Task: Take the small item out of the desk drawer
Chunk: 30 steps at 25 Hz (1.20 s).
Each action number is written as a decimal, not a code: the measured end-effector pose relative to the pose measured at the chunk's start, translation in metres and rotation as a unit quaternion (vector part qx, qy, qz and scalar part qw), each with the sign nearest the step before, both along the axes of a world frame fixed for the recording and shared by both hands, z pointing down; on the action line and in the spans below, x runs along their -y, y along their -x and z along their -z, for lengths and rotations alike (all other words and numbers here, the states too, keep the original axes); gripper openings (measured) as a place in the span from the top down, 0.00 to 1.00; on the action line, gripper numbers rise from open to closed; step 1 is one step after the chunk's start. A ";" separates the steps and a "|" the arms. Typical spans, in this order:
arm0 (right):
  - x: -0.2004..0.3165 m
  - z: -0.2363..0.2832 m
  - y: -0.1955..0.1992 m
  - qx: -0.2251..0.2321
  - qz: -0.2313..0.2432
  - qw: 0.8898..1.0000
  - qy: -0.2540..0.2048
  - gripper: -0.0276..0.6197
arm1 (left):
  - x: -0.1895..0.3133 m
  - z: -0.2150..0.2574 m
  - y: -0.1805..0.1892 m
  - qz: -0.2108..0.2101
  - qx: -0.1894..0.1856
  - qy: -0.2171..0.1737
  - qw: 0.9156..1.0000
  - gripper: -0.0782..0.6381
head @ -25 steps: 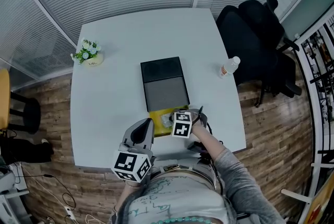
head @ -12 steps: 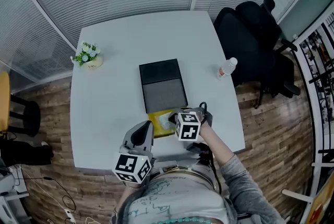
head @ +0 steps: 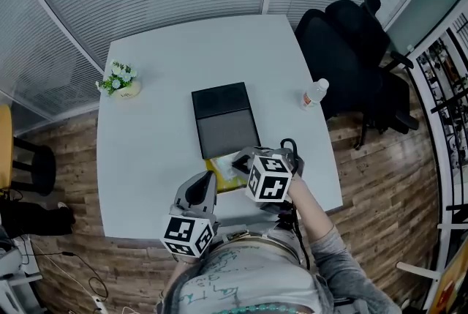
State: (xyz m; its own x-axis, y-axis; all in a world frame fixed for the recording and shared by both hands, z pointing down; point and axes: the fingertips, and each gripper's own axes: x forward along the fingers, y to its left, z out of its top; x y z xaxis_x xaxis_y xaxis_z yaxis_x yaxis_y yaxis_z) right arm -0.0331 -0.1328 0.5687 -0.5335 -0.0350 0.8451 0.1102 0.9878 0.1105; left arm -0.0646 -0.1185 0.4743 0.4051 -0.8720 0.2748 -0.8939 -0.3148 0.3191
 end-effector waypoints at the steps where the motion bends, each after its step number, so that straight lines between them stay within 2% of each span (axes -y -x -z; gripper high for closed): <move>1: 0.000 0.004 0.000 0.003 -0.002 1.000 -0.002 0.95 | 0.000 0.001 0.000 0.000 -0.001 0.000 1.000 0.90; 8: 0.001 0.015 -0.005 0.009 -0.015 1.000 -0.010 0.95 | 0.000 0.002 -0.005 -0.006 0.000 -0.002 1.000 0.90; 24: -0.001 0.020 -0.011 0.018 -0.012 1.000 -0.009 0.95 | -0.002 0.001 -0.013 -0.015 -0.001 0.003 1.000 0.90; 30: 0.004 0.020 -0.025 0.016 -0.021 1.000 -0.011 0.95 | -0.004 0.001 -0.016 -0.014 -0.001 0.005 1.000 0.90</move>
